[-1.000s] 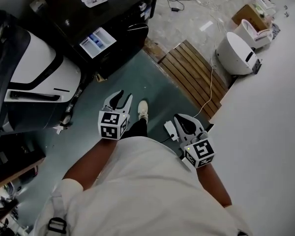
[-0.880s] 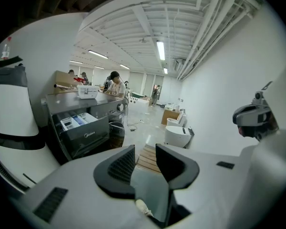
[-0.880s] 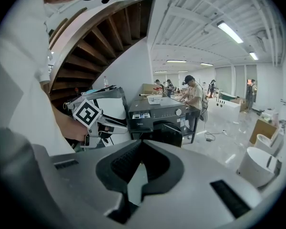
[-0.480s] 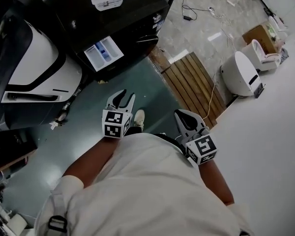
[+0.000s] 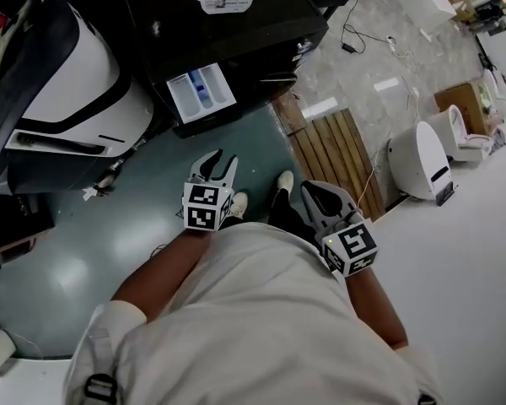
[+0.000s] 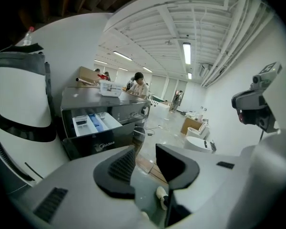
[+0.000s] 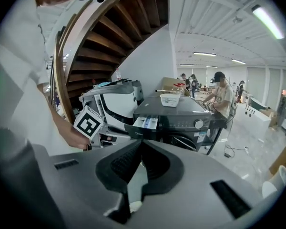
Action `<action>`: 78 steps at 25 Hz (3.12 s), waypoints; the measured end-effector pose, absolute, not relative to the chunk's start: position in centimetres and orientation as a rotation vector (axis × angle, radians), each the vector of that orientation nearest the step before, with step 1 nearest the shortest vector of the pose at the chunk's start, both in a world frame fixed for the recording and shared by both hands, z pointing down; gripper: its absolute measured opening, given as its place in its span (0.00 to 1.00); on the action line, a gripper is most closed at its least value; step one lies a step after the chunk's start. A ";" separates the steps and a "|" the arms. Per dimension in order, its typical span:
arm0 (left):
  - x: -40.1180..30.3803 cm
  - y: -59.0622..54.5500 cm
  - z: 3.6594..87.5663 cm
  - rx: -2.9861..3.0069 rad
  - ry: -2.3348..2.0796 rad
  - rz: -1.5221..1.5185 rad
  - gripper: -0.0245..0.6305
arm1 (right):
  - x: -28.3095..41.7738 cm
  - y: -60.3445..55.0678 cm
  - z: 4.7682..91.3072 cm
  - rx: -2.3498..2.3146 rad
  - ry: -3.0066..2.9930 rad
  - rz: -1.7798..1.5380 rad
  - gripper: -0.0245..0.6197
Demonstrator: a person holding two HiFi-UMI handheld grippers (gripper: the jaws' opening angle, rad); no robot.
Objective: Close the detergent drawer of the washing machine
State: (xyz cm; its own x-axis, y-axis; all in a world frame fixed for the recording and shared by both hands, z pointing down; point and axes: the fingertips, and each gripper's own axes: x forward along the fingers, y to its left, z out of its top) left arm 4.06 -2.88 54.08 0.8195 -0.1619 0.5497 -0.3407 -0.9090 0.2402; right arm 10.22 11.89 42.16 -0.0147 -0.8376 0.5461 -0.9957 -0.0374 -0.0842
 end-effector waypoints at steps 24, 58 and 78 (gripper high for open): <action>7.2 -11.6 57.7 2.400 -1.119 0.778 0.26 | 22.5 1.0 44.4 1.294 -2.299 0.584 0.05; 8.5 -12.8 57.9 2.314 -1.408 0.796 0.27 | 28.4 -1.1 46.2 1.029 -2.430 0.611 0.05; 9.0 -14.0 57.8 2.310 -1.407 0.779 0.27 | 28.3 -2.3 46.2 1.022 -2.439 0.603 0.05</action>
